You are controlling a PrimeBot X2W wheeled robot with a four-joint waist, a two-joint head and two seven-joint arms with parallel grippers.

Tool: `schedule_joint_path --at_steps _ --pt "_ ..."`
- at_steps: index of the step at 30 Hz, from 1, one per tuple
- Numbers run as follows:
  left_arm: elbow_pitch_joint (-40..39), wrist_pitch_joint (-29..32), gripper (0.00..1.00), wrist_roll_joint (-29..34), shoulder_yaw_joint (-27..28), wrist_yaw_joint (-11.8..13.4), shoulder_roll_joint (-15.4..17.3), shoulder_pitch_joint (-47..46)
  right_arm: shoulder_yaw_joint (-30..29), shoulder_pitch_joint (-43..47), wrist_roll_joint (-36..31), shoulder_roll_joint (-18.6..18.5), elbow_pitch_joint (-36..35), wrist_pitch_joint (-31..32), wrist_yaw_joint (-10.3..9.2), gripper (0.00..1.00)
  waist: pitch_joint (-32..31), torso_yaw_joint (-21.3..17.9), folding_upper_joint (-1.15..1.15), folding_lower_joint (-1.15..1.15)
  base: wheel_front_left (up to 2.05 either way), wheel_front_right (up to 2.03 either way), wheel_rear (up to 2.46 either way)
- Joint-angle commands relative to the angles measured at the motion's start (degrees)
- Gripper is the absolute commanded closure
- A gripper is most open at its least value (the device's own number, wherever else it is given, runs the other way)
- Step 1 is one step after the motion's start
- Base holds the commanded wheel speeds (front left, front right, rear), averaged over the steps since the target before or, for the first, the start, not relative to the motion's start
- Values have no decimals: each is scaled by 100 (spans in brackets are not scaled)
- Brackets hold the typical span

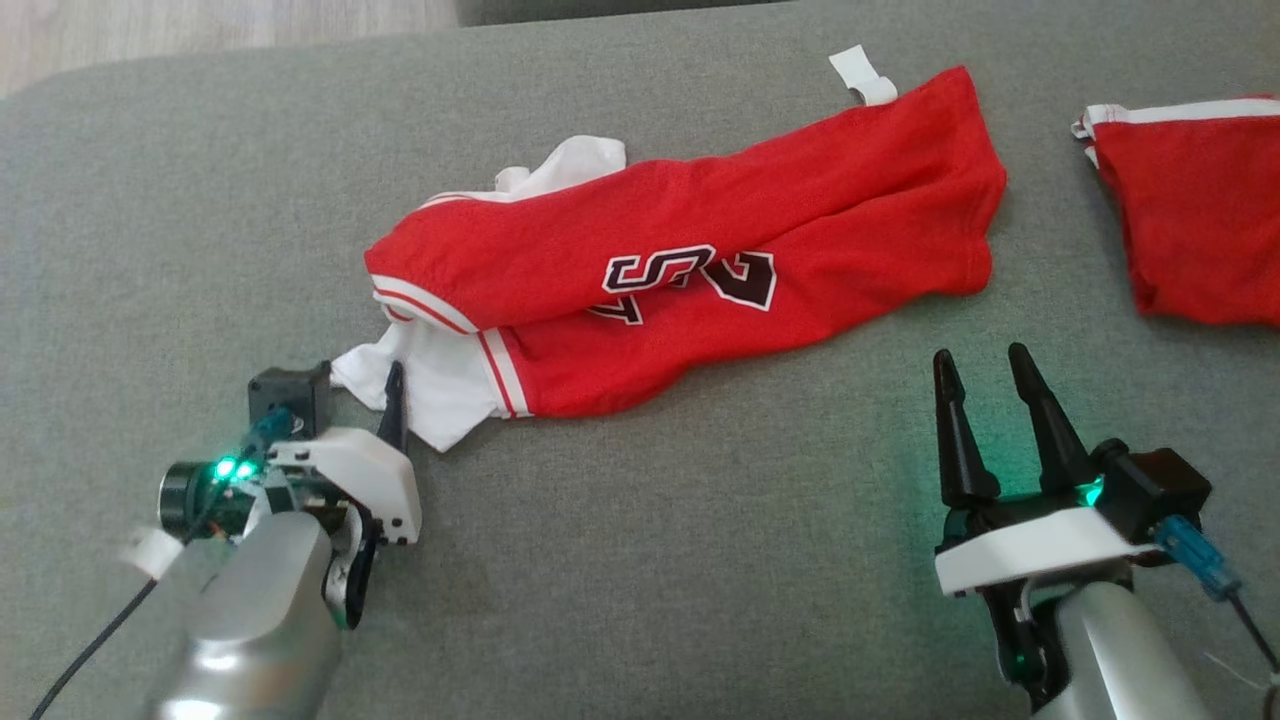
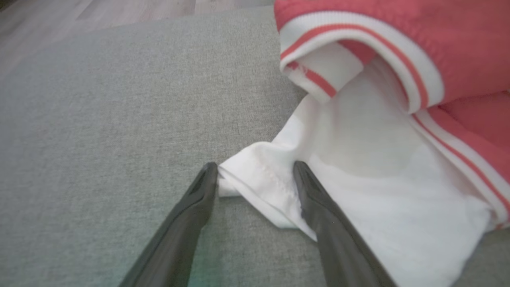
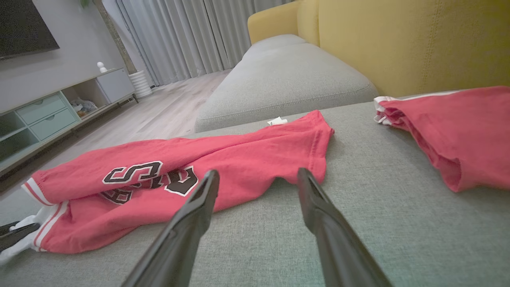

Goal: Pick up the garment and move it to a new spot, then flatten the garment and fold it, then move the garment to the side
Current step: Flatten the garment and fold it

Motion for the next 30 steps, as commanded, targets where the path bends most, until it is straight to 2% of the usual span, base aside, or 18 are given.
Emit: schedule_joint_path --at_steps 1,2,8,17,24,30 --pt "78 71 71 -55 133 -30 94 -17 133 -146 23 -20 -145 -62 -10 0 -36 12 0 0 0 0 0" --pt "148 81 100 -68 117 -68 82 -11 129 -146 22 -20 -141 -62 -10 0 -57 19 0 0 0 0 0" --pt "272 -328 100 -96 83 -221 18 18 103 -95 26 -20 -117 -62 -10 0 -254 138 0 0 0 0 0" --pt "-195 -1118 100 -133 158 -178 5 412 88 96 70 -20 -43 -62 -10 0 -696 451 0 0 0 0 0" --pt "-910 -1211 100 -91 97 -58 45 916 142 233 103 -20 6 -62 -10 0 -955 691 0 0 0 0 0" --pt "-1747 -964 100 -13 -130 153 123 1633 161 356 167 -20 59 -62 -10 0 -1234 842 0 0 0 0 0"
